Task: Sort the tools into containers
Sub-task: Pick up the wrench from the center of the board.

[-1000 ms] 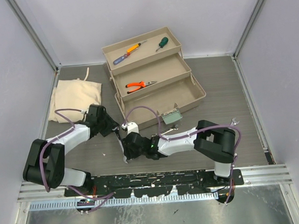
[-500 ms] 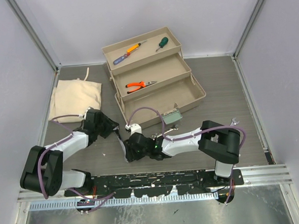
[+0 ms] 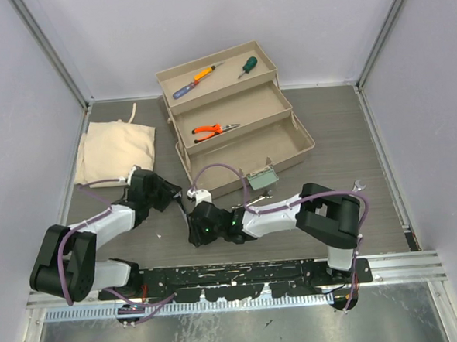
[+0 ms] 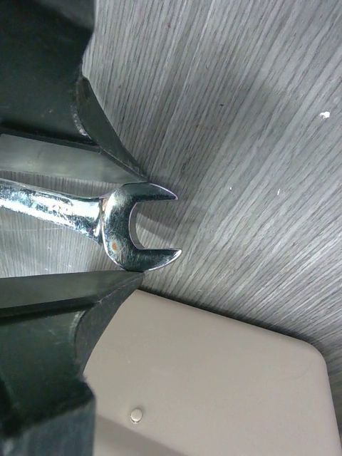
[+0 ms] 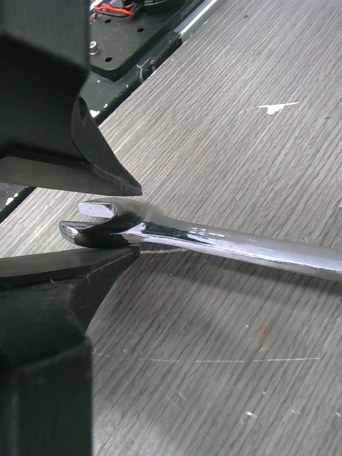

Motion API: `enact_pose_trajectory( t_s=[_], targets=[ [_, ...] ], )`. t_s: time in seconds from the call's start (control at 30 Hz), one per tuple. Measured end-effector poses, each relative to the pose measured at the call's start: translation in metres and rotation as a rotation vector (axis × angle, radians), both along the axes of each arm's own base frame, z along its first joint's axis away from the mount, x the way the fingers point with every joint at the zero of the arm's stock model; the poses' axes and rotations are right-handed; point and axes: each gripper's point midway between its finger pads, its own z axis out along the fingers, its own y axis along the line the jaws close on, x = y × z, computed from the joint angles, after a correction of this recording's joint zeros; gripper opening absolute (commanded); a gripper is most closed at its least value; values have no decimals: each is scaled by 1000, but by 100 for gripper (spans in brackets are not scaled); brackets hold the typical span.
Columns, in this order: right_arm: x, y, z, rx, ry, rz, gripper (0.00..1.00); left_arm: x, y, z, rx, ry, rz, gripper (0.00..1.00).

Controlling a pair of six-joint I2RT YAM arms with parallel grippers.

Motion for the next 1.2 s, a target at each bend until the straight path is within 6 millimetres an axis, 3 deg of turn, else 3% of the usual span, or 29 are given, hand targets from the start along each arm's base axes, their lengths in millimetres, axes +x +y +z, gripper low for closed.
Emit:
enact_pose_trajectory(
  t_s=[0.17, 0.3, 0.4, 0.67, 0.93, 1.2],
  targets=[
    [3, 8, -1, 6, -1, -1, 28, -1, 0, 0, -9, -17, 6, 24],
    [4, 12, -2, 15, 5, -12, 10, -1, 1, 2, -25, -32, 21, 25],
    [5, 13, -1, 20, 6, -17, 1, -2, 3, 5, -25, -39, 31, 35],
    [7, 14, 0, 12, -7, -14, 1, -10, 8, 20, 0, -57, 20, 62],
    [8, 11, 2, -7, -29, 10, 1, -2, 15, 76, 63, -157, -3, 71],
    [-1, -21, 6, -70, -59, 74, 1, 0, 44, 140, 183, -276, 33, 75]
  ],
)
